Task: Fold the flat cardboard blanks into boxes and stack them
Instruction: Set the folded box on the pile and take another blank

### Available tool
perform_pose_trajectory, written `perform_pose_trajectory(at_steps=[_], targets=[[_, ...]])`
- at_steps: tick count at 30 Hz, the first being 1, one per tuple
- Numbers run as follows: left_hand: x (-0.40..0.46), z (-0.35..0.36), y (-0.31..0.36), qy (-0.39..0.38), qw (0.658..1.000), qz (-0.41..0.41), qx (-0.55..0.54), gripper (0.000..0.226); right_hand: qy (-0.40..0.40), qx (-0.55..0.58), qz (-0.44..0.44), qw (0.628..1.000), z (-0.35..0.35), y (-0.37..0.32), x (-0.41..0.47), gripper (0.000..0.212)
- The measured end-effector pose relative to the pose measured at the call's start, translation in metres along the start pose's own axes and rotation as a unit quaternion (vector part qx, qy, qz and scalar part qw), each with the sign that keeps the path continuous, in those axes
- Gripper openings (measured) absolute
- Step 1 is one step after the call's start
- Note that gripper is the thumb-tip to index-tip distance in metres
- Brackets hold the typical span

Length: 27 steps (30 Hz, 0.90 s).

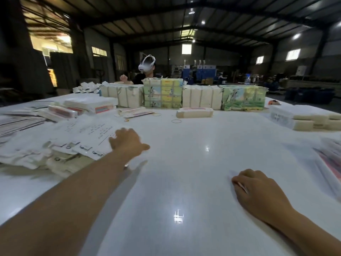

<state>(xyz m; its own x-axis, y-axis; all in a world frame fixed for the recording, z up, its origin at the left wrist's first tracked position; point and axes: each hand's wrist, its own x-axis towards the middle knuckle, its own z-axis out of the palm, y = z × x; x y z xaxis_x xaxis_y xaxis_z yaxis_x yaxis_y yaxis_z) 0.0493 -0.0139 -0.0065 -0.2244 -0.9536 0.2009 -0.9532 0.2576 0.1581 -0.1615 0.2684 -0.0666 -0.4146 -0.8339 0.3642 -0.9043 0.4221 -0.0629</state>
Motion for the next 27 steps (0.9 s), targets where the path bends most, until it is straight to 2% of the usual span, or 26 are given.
perform_pose_trajectory(at_steps=[1, 3, 5, 9, 12, 15, 16, 18, 21, 23, 25, 27], targets=[[0.009, 0.002, -0.016, -0.009, 0.999, -0.035, 0.041, 0.092, -0.001, -0.001, 0.003, 1.000, 0.000, -0.001, 0.000, 0.030], [0.021, 0.007, -0.041, -0.017, 0.993, -0.071, 0.095, 0.106, -0.002, -0.004, 0.007, 1.000, 0.000, -0.002, 0.001, 0.030], [0.029, 0.010, -0.053, -0.019, 0.992, -0.082, 0.099, 0.106, -0.005, -0.002, 0.008, 1.000, -0.001, -0.002, 0.002, 0.030], [0.040, 0.007, -0.056, -0.017, 0.992, -0.117, 0.031, 0.092, -0.011, 0.012, 0.012, 1.000, -0.003, -0.002, 0.001, 0.029], [0.041, 0.010, -0.054, 0.024, 0.992, -0.124, 0.023, 0.077, -0.012, 0.014, 0.008, 1.000, -0.003, -0.002, 0.000, 0.027], [0.033, 0.009, -0.046, 0.124, 0.986, -0.108, 0.040, 0.052, -0.012, 0.010, 0.008, 1.000, -0.001, -0.002, 0.000, 0.027], [0.031, 0.009, -0.043, 0.159, 0.983, -0.091, 0.019, 0.040, -0.012, 0.011, 0.010, 1.000, -0.001, -0.002, 0.000, 0.027], [0.023, 0.004, -0.033, 0.183, 0.978, -0.038, -0.095, 0.016, -0.021, 0.009, 0.012, 1.000, -0.002, -0.002, 0.000, 0.028], [-0.003, -0.005, -0.002, 0.123, 0.943, 0.040, -0.307, 0.004, -0.019, 0.055, 0.039, 0.998, -0.004, -0.002, 0.002, 0.032], [-0.027, -0.012, 0.024, 0.017, 0.900, 0.088, -0.427, 0.005, 0.049, 0.167, 0.085, 0.981, -0.010, -0.001, 0.004, 0.040], [-0.051, -0.017, 0.045, -0.120, 0.861, 0.148, -0.471, 0.005, 0.118, 0.312, 0.154, 0.930, -0.020, 0.000, 0.006, 0.048], [-0.071, -0.019, 0.059, -0.235, 0.839, 0.210, -0.444, 0.006, 0.106, 0.473, 0.243, 0.840, -0.031, 0.002, 0.007, 0.047]])
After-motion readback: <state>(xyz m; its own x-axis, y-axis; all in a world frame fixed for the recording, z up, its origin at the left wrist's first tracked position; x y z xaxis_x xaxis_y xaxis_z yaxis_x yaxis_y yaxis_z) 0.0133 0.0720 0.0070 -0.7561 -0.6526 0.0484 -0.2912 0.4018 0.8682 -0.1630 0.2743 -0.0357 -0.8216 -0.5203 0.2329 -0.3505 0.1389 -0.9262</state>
